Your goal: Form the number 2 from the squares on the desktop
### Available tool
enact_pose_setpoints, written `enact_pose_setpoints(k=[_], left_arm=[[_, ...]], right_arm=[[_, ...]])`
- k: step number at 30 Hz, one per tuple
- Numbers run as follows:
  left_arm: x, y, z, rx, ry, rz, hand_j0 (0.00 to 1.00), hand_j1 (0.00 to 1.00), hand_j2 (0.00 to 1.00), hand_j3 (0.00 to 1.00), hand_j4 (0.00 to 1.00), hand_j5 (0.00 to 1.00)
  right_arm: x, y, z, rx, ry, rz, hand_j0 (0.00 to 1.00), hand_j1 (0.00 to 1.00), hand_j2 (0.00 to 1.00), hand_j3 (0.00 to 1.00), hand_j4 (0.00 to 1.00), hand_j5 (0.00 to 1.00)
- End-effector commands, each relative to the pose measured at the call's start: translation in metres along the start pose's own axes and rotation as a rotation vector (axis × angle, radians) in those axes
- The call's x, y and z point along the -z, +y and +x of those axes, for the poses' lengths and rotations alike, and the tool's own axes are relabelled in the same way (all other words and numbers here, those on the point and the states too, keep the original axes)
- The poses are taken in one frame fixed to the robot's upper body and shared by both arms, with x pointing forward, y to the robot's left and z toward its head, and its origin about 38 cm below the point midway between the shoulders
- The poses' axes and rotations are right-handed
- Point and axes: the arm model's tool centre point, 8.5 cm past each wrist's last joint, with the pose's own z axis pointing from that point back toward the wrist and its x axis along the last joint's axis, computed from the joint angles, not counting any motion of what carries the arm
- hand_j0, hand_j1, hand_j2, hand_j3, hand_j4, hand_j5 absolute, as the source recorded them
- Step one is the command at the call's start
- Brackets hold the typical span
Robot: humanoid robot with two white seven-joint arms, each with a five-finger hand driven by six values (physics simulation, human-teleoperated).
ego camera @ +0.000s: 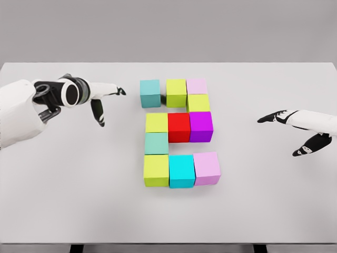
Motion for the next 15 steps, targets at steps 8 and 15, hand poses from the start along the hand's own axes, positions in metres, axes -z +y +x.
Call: enact_pose_setpoints(k=[8,15], left_arm=[[0.007,0.003,0.023,0.055,-0.017,0.022,1.0,1.0,1.0,1.0,1.0,1.0],[0.012,0.004,0.024,0.058,-0.002,0.026,1.0,1.0,1.0,1.0,1.0,1.0]], right_arm=[[-0.001,-0.001,0.0,0.005,0.0,-0.004,1.0,1.0,1.0,1.0,1.0,1.0],[-0.001,-0.001,0.0,0.004,0.001,-0.003,1.0,1.0,1.0,1.0,1.0,1.0]])
